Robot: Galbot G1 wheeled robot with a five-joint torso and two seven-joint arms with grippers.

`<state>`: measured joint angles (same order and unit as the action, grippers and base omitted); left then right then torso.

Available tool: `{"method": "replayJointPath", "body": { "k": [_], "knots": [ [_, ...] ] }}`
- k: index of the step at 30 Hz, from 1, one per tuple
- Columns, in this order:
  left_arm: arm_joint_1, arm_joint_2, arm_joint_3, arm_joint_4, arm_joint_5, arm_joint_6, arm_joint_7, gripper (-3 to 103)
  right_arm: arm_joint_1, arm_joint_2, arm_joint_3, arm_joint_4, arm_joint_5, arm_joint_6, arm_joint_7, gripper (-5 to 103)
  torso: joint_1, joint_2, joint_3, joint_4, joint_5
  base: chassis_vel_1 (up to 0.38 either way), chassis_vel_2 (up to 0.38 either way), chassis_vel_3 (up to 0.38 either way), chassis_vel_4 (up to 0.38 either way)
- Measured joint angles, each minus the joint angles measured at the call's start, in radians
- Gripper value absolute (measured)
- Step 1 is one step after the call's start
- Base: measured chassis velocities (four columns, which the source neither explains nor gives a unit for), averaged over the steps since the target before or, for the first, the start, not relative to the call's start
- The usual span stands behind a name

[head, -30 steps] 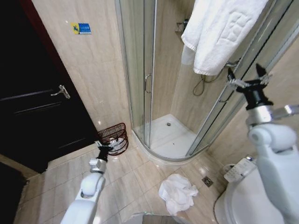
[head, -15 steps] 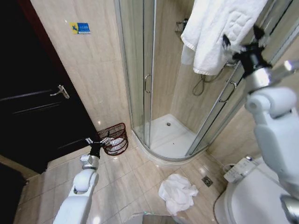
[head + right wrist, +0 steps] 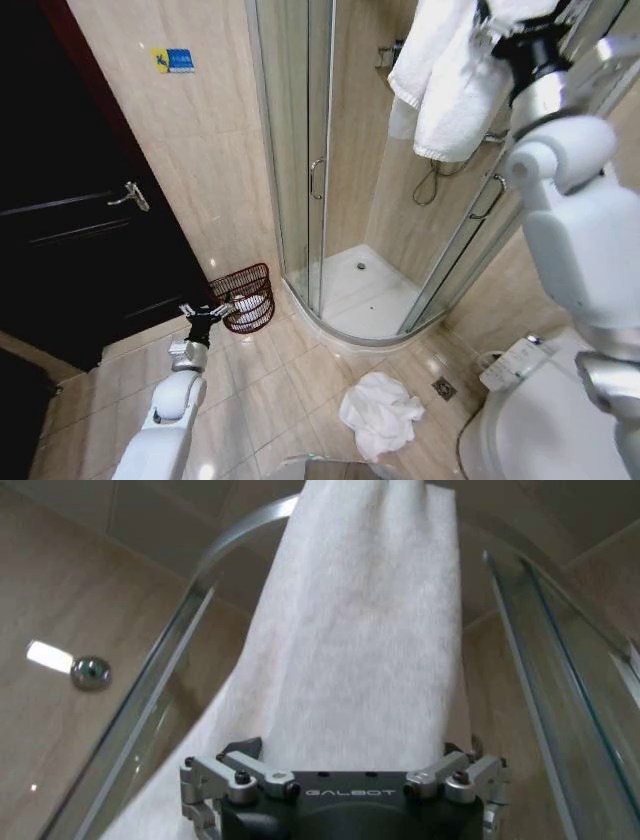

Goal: Discard the used towel into the hamper.

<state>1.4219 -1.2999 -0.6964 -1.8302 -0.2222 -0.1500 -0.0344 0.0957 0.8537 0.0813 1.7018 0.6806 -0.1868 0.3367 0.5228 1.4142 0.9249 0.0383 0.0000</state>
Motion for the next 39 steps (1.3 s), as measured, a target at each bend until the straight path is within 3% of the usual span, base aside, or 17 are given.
{"method": "replayJointPath", "body": {
  "k": [16, 20, 21, 23, 25, 26, 30, 33, 35, 39],
  "knots": [
    [0.002, 0.007, 0.002, 0.026, -0.022, -0.024, 0.004, 100, 0.164, 0.041, -0.076, -0.08, 0.042, -0.024, 0.029, 101, 0.0, 0.0, 0.0, -0.0001, 0.0, 0.0, 0.0, 0.0, 0.0],
    [0.003, 0.007, 0.005, 0.029, -0.023, -0.03, 0.004, 100, 0.164, 0.053, -0.089, -0.082, 0.05, -0.019, 0.029, 95, 0.0, 0.0, 0.0, 0.0002, -0.0001, 0.0, 0.0, 0.0, 0.0],
    [0.003, 0.008, 0.005, 0.029, -0.025, -0.031, 0.004, 100, 0.164, 0.056, -0.09, -0.085, 0.051, -0.011, 0.029, 86, 0.0, 0.0, 0.0, 0.0002, -0.0001, 0.0, 0.0, 0.0, 0.0],
    [0.003, 0.009, 0.005, 0.029, -0.027, -0.031, 0.004, 100, 0.164, 0.057, -0.09, -0.087, 0.051, -0.008, 0.029, 86, 0.0, 0.0, 0.0, 0.0002, 0.0, 0.0, 0.0, 0.0, 0.0],
    [0.003, 0.015, 0.003, 0.03, -0.033, -0.032, 0.004, 100, 0.166, 0.056, -0.09, -0.095, 0.05, -0.001, 0.025, 75, 0.0, 0.0, 0.0, 0.0002, 0.0001, 0.0, 0.0, 0.0, 0.0],
    [0.003, 0.015, 0.003, 0.03, -0.033, -0.032, 0.004, 100, 0.166, 0.056, -0.09, -0.095, 0.05, -0.001, 0.025, 75, 0.0, 0.0, 0.0, 0.0002, 0.0001, 0.0, 0.0, 0.0, 0.0],
    [0.005, 0.028, 0.001, 0.034, -0.04, -0.036, 0.004, 100, 0.182, 0.036, -0.084, -0.101, 0.054, 0.0, 0.022, 54, 0.0, 0.0, 0.0, 0.0, 0.0, 0.0, 0.0, 0.0, 0.0],
    [0.003, 0.029, 0.001, 0.038, -0.041, -0.043, 0.004, 100, 0.186, 0.024, -0.084, -0.105, 0.059, -0.002, 0.016, 48, 0.0, 0.0, 0.0, 0.0, 0.0001, 0.0, 0.0, 0.0, 0.0],
    [0.002, 0.027, 0.002, 0.039, -0.041, -0.053, 0.002, 100, 0.189, 0.012, -0.083, -0.109, 0.067, -0.004, 0.008, 37, 0.0, 0.0, 0.0, 0.0, 0.0, 0.0, 0.0, 0.0, 0.0],
    [0.003, 0.025, 0.003, 0.037, -0.042, -0.056, 0.001, 100, 0.19, 0.0, -0.083, -0.115, 0.078, -0.004, -0.001, 27, 0.0, 0.0, 0.0, 0.0, 0.0001, 0.0, 0.0, 0.0, 0.0]
  ]
}}
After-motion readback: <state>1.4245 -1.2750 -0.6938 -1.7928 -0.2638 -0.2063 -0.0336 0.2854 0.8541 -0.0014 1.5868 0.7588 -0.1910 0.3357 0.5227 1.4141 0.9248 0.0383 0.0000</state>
